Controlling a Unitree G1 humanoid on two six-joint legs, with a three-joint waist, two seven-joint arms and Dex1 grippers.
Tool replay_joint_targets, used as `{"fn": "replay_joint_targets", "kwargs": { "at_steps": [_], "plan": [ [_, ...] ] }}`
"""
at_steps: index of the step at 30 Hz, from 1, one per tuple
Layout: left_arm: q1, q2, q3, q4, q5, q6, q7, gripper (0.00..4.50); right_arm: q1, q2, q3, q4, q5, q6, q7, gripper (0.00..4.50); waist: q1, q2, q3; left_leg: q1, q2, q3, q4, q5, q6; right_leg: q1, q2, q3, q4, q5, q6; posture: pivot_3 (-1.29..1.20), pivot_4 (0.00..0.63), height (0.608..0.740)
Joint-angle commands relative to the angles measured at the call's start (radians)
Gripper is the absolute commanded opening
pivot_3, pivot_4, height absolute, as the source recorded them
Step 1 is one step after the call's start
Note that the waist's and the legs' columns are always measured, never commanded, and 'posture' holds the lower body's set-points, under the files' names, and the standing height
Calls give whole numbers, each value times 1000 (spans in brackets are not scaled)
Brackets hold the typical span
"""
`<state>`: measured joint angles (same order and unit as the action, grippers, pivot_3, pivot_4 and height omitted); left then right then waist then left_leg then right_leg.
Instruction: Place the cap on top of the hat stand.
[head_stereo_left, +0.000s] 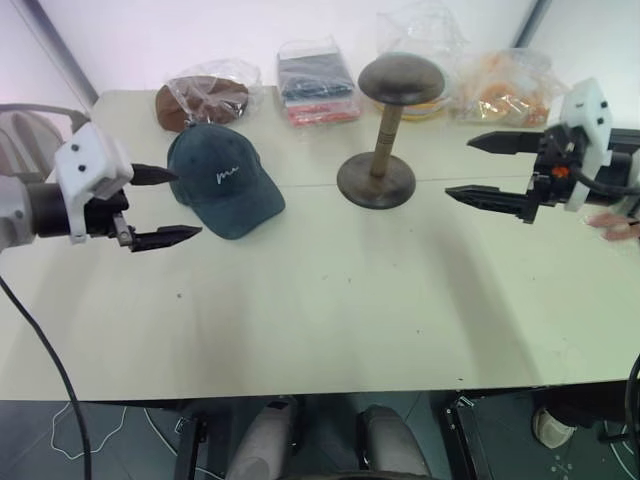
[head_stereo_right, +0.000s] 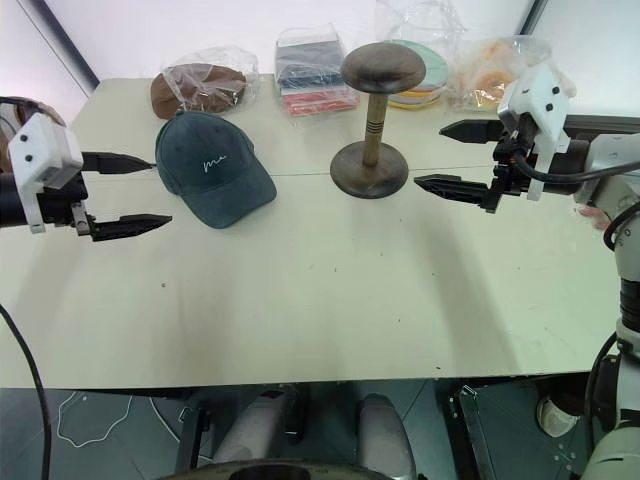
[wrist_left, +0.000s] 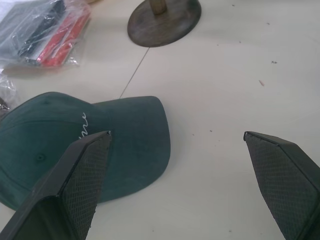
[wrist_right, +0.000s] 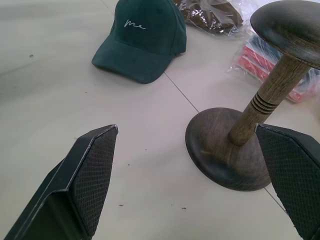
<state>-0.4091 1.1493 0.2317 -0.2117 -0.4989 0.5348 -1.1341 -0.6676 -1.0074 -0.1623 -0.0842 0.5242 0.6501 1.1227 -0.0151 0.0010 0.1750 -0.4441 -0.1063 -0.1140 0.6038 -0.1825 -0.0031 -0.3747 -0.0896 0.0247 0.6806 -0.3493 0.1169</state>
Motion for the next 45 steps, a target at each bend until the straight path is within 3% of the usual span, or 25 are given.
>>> {"fn": "replay_joint_targets", "kwargs": {
  "at_steps": [1, 12, 18, 23, 33, 45],
  "plan": [
    [-3, -7, 10, -40, 36, -38, 38, 4476, -4, -8, -22, -36, 12, 1, -10, 4500, 0, 0, 0, 0, 0, 0, 0, 0, 0, 0, 0, 0, 0, 0, 0, 0, 150, 740],
    [69, -208, -255, -156, 405, -229, 340, 4476, 111, 13, -71, -134, 45, 30, -82, 4500, 3, 0, 0, 0, 0, 0, 2, 0, 0, 1, 0, 0, 1, 0, 0, 0, 150, 740],
    [84, -267, -387, -36, 695, -423, 504, 4476, 173, 28, -100, -184, 74, 43, -125, 4500, 4, 0, 0, 0, 0, 0, 3, 0, 0, 1, 0, 0, 2, 0, 0, 0, 150, 740],
    [89, -316, -417, 67, 854, -524, 648, 4476, 208, 41, -117, -230, 99, 62, -163, 4500, 6, 0, 0, 0, 0, 0, 4, 0, 1, 1, 0, 0, 2, 0, 0, 0, 150, 740],
    [99, -438, -457, 192, 964, -604, 754, 4476, 222, 42, -125, -250, 124, 73, -192, 4500, 5, 0, 0, 0, 0, 0, 5, 0, 1, 2, 0, -1, 3, 0, 0, 0, 150, 740],
    [67, -505, -478, 394, 1101, -662, 917, 4476, 200, 41, -107, -250, 127, 65, -204, 4500, 11, 0, -1, 1, -1, -1, 8, 0, 1, 3, 0, -2, 5, 0, 1, 0, 150, 740]
  ]
}}
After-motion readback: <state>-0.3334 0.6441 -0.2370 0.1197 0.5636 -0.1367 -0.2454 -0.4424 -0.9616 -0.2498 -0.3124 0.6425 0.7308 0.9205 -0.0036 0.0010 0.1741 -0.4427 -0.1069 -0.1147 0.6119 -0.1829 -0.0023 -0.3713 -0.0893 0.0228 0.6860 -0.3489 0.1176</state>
